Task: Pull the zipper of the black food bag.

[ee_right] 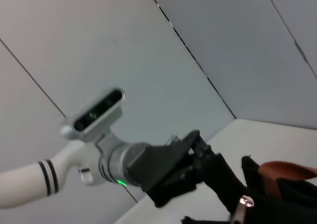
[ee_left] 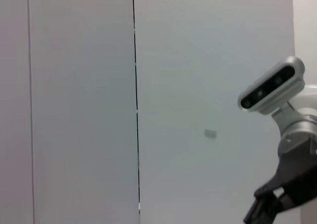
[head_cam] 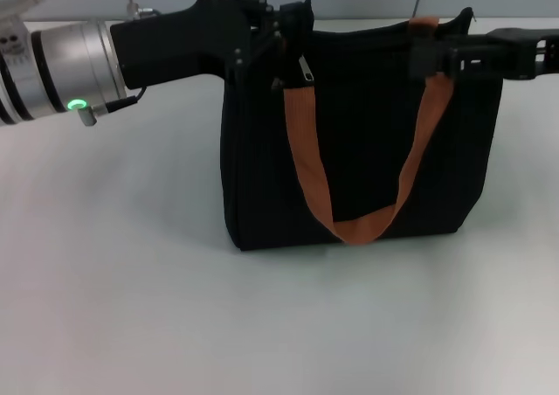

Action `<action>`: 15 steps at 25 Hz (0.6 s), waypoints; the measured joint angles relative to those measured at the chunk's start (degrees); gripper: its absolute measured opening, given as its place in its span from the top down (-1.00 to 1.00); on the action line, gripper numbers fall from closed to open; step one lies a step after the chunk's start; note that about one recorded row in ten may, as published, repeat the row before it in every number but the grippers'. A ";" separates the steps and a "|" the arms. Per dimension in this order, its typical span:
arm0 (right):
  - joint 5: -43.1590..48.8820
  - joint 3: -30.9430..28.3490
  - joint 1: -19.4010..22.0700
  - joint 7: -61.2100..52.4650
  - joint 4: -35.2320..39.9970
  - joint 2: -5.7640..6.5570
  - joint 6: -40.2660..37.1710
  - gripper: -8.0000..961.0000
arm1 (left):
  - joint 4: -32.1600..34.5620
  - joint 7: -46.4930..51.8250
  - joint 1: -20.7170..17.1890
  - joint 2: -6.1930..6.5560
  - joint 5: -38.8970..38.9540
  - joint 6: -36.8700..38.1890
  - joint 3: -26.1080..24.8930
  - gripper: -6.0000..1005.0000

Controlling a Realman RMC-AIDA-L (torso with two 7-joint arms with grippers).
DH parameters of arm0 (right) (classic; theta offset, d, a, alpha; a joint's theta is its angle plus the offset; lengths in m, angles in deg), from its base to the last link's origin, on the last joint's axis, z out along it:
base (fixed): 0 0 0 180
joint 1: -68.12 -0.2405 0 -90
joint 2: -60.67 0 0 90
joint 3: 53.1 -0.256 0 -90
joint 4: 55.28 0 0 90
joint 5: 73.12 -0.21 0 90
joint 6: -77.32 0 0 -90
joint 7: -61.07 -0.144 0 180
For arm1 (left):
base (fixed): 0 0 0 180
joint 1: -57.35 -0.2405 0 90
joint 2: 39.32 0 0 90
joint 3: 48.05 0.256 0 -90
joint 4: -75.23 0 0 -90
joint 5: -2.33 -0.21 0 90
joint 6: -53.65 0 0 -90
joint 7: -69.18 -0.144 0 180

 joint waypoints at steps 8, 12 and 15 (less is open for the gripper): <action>0.09 6.12 -0.33 0.17 2.56 -1.57 4.19 -0.68 | -0.12 1.48 2.01 -0.26 0.06 -0.34 0.79 0.95; 0.10 7.89 -0.53 0.44 3.38 -2.00 5.47 -0.68 | 0.17 1.78 0.80 -0.08 1.12 -0.04 0.57 0.95; -0.01 8.26 -0.62 1.88 3.40 -2.33 6.34 -0.68 | 0.60 2.06 -1.03 0.24 2.83 0.03 0.70 0.95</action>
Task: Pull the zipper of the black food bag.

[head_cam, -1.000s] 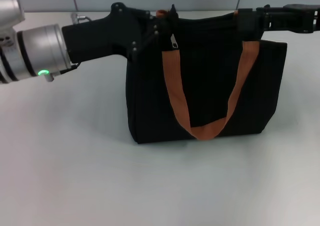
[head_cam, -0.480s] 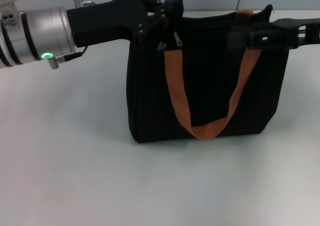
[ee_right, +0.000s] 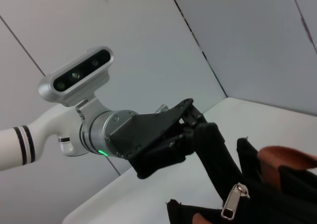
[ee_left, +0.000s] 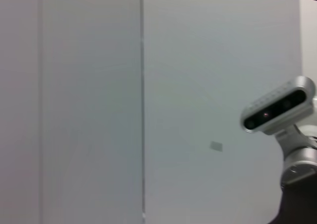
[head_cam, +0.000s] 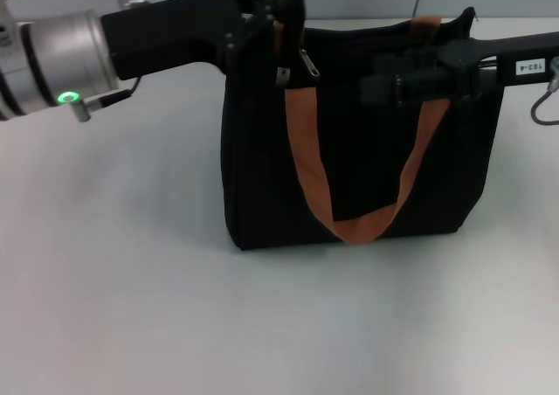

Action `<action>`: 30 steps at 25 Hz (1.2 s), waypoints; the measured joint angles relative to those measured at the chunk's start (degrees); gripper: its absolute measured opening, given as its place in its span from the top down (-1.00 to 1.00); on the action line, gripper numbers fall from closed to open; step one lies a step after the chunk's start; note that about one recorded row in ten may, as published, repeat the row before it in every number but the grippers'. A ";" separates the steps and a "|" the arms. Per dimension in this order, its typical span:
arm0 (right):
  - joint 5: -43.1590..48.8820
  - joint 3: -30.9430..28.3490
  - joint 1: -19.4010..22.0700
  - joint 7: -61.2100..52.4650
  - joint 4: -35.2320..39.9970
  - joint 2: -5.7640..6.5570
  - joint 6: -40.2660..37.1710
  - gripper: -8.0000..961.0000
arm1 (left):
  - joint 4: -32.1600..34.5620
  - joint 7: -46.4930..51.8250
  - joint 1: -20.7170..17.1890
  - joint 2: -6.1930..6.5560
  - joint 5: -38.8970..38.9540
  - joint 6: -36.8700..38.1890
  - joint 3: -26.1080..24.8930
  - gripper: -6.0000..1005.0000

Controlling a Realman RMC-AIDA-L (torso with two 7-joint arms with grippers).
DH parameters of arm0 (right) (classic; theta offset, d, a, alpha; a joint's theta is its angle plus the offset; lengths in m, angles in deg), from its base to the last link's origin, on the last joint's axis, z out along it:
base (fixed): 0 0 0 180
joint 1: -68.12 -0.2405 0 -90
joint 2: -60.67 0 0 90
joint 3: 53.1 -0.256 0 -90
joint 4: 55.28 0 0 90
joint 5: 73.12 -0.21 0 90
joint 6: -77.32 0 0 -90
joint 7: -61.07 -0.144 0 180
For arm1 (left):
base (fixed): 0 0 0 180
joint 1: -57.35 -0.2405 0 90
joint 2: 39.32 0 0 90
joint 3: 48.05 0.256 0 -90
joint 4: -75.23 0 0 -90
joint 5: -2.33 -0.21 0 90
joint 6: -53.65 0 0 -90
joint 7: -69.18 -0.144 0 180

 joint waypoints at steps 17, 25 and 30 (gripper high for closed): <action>-12.74 3.83 9.28 37.17 2.49 -5.29 5.83 -0.67 | 0.42 0.08 -2.24 0.02 0.83 0.89 -0.48 0.95; -22.04 5.89 12.05 56.78 -3.29 -5.30 6.22 -0.67 | 0.05 -0.01 -2.33 -0.10 0.88 0.85 -0.53 0.95; -24.82 6.02 11.30 69.33 -8.73 -5.44 9.09 -0.38 | -0.14 0.08 -2.34 -0.19 1.49 0.86 -0.48 0.95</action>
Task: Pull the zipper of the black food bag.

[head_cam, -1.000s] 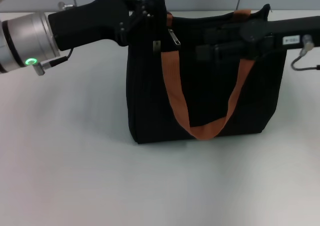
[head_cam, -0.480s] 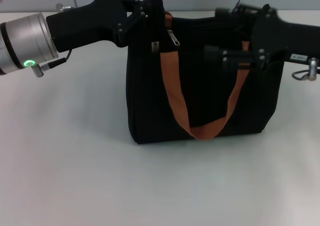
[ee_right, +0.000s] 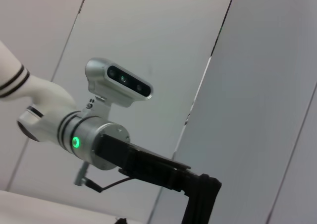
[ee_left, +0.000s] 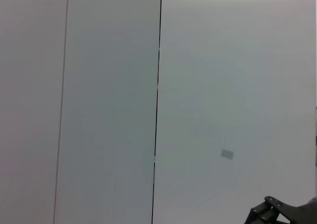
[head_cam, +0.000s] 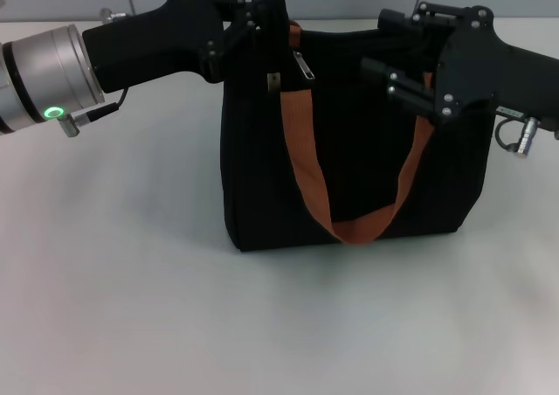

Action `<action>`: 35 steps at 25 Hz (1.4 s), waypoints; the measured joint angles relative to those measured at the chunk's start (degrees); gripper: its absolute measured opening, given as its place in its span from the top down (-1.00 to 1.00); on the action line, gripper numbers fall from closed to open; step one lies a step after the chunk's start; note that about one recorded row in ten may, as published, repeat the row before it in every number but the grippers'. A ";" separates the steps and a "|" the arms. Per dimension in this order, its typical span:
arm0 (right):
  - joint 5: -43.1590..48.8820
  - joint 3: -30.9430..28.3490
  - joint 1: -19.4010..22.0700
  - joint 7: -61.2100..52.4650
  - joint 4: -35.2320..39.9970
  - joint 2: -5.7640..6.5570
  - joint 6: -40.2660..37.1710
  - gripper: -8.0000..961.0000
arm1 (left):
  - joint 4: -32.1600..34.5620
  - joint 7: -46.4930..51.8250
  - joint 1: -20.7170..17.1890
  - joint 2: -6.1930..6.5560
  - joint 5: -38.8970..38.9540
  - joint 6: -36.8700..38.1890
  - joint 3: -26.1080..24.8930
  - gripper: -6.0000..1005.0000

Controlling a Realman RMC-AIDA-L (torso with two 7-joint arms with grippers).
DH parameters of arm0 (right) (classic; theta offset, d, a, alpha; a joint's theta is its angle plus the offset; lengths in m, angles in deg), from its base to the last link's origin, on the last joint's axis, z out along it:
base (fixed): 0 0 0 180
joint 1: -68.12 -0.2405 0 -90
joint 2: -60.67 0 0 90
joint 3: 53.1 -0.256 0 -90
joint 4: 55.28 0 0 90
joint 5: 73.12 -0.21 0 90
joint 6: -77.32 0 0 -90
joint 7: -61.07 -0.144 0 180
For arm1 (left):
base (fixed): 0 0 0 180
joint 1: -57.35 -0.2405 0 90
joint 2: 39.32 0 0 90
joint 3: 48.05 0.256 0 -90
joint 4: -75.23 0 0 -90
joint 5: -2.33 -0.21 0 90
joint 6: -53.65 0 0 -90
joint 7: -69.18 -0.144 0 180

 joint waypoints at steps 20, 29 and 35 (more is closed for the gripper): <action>-9.13 13.50 -0.44 17.81 -3.28 -0.19 8.95 -0.01 | -0.23 0.62 -0.03 -0.07 0.22 0.45 0.30 0.95; -13.00 20.32 0.60 22.12 -2.50 -0.20 12.55 -0.02 | -0.27 0.63 0.00 -0.09 0.22 0.54 0.23 0.95; -14.03 21.21 0.92 22.70 -2.25 -0.20 12.37 -0.01 | -0.27 0.62 0.15 -0.12 0.22 0.32 0.13 0.95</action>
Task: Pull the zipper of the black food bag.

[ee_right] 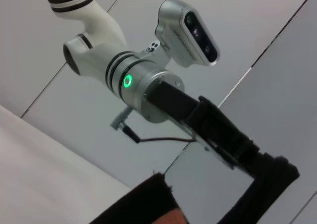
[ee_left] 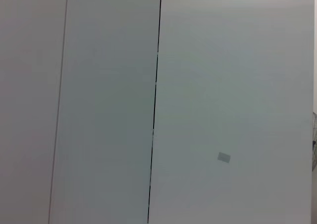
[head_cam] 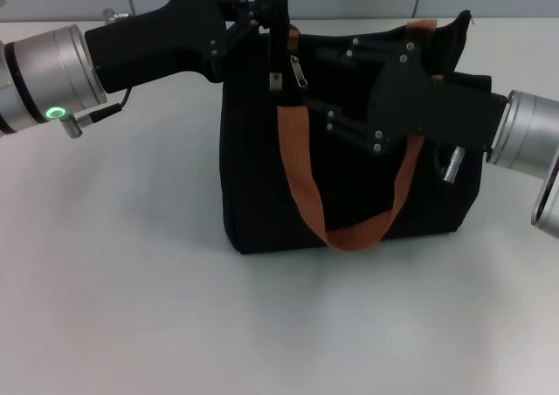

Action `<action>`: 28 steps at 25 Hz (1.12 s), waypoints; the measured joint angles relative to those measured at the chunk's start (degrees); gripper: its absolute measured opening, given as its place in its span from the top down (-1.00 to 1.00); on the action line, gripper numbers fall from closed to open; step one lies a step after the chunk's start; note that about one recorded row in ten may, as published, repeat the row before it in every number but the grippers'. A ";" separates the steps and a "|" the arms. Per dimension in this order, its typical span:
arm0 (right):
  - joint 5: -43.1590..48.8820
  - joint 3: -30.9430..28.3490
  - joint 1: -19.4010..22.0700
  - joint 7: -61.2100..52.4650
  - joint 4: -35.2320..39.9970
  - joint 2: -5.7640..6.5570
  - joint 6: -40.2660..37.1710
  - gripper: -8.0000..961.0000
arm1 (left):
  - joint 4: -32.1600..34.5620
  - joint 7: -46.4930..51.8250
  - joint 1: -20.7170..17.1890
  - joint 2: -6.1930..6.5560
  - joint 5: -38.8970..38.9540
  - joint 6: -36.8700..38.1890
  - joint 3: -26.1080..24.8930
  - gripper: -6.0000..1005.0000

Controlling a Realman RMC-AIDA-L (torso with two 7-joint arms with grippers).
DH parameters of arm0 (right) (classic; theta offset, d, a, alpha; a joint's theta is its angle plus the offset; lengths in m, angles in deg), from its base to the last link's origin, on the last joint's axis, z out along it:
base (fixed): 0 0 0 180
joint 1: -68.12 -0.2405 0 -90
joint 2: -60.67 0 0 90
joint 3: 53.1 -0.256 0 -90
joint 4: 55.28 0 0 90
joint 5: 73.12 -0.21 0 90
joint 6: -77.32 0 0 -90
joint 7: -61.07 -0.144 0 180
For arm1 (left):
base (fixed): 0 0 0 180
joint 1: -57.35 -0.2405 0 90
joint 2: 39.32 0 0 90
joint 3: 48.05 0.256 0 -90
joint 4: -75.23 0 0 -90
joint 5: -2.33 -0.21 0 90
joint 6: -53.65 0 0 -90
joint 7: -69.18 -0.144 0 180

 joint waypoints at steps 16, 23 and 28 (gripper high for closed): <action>-9.85 5.95 0.72 5.20 -0.38 0.00 2.44 -0.01 | -0.09 -0.33 0.12 -0.05 -0.01 0.22 0.03 0.95; -12.62 5.64 1.72 5.79 -0.07 0.00 2.40 0.00 | -0.09 -0.48 0.12 -0.06 -0.01 0.23 0.23 0.95; -14.04 5.63 1.84 4.93 -0.09 0.01 2.29 0.00 | -0.08 -0.50 0.01 -0.06 -0.01 0.23 0.06 0.95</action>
